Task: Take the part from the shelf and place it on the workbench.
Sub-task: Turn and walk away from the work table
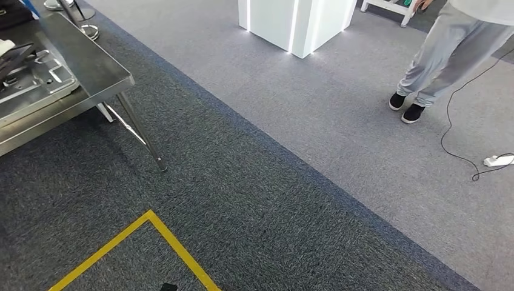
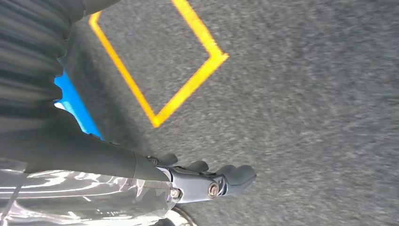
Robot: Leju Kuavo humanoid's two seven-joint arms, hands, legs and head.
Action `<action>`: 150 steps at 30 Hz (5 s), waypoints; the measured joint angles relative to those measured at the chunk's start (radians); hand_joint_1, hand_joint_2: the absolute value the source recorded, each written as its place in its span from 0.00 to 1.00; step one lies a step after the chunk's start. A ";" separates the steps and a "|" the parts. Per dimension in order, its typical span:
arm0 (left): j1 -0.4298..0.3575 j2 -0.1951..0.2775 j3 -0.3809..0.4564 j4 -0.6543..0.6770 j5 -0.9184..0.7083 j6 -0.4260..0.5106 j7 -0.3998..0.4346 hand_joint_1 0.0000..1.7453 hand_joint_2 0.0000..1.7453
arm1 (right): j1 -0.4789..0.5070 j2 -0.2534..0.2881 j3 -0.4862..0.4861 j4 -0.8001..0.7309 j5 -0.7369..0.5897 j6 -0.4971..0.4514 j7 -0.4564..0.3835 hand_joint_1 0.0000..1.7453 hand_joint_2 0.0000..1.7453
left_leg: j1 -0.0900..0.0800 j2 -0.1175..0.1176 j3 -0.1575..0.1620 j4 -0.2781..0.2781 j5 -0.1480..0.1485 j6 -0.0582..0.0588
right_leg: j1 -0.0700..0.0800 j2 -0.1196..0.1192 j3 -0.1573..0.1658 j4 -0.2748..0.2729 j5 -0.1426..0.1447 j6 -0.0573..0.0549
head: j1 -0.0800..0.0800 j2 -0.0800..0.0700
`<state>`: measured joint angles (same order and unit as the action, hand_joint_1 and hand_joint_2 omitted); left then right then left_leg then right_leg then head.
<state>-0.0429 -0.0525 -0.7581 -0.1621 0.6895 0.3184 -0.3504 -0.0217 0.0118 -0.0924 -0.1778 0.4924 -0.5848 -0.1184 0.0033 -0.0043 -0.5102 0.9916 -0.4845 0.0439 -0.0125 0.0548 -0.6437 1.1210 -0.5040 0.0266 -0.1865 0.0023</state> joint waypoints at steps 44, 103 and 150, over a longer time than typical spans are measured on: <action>0.009 0.066 0.058 0.053 0.097 -0.009 -0.150 0.00 0.00 | -0.012 0.070 0.012 0.006 0.033 0.107 0.237 0.00 1.00 | 0.000 0.104 0.014 0.025 -0.040 -0.053 | 0.000 -0.083 0.069 -0.101 0.042 -0.035 | 0.000 0.000; 0.024 0.025 -0.010 0.031 0.089 0.100 -0.058 0.00 0.00 | -0.024 0.088 -0.008 0.006 0.108 0.125 0.208 0.00 1.00 | -0.003 0.112 -0.002 0.005 -0.002 -0.033 | 0.006 -0.127 0.085 -0.098 0.031 -0.015 | 0.002 0.000; 0.000 0.045 -0.052 0.033 0.046 0.039 -0.020 0.00 0.00 | -0.015 0.110 -0.042 0.005 0.062 0.111 0.243 0.00 1.00 | 0.010 -0.072 -0.010 0.018 -0.008 -0.049 | -0.001 0.072 0.056 -0.094 0.054 -0.036 | 0.002 0.000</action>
<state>-0.0430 -0.0075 -0.8096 -0.1293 0.7357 0.3572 -0.3704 -0.0368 0.1215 -0.1345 -0.1732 0.5543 -0.4737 0.1242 0.0131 -0.0766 -0.5203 1.0095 -0.4920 -0.0049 -0.0139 0.1271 -0.5877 1.0266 -0.4505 -0.0093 -0.1844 0.0022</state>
